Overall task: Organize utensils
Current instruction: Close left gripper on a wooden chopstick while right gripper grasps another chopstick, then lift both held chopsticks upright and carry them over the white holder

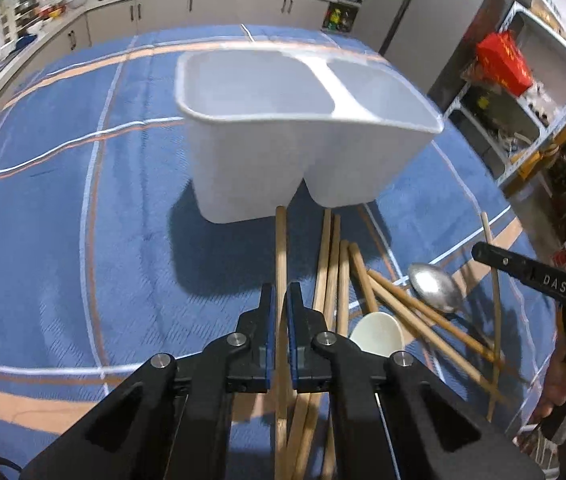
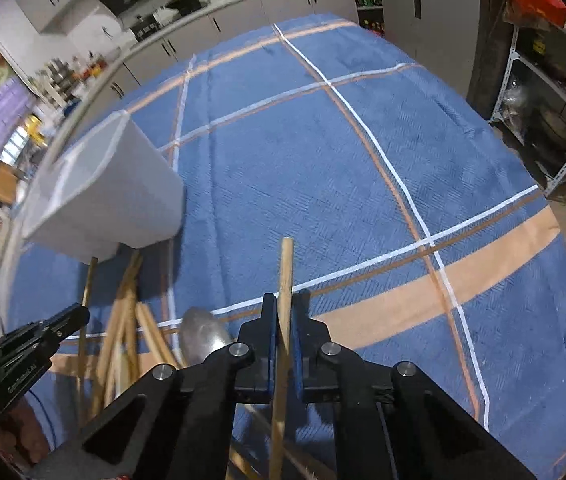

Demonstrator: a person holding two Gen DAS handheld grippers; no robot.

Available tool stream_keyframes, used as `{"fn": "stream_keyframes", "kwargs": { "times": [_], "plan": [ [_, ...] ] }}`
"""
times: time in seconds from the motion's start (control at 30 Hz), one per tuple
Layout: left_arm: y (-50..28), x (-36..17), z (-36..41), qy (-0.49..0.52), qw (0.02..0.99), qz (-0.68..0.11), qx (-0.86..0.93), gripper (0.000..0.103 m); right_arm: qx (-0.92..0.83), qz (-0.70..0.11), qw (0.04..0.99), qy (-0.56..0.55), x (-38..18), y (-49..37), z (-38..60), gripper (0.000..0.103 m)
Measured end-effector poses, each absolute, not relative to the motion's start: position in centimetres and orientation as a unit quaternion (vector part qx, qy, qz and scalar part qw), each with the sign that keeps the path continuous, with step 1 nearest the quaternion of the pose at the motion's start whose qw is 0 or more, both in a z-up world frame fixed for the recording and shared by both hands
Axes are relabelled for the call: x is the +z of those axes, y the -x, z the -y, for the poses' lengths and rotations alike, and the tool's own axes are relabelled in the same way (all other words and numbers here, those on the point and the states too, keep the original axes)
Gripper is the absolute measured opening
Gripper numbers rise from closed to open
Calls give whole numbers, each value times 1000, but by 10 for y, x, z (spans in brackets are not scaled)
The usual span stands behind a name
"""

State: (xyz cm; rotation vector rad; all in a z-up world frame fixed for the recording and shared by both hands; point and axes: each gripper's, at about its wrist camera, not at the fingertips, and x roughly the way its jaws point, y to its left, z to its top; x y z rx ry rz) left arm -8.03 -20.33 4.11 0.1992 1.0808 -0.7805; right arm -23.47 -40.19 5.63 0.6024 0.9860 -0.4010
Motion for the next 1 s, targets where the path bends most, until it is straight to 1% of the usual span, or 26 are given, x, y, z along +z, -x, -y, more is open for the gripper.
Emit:
{"fn": "stream_keyframes", "kwargs": {
  "times": [0.3, 0.57, 0.77, 1.0],
  "plan": [
    [108, 90, 158, -36, 822, -447, -351, 5, -174, -397, 865, -253, 104, 268, 379, 6],
    [142, 133, 140, -5, 852, -396, -342, 5, -159, -350, 893, -235, 144, 283, 374, 6],
    [158, 165, 123, 16, 872, -353, -339, 5, -145, -328, 909, -213, 169, 288, 364, 6],
    [155, 196, 121, 32, 883, -317, -346, 5, -129, -310, 919, -205, 195, 286, 360, 6]
  ]
}}
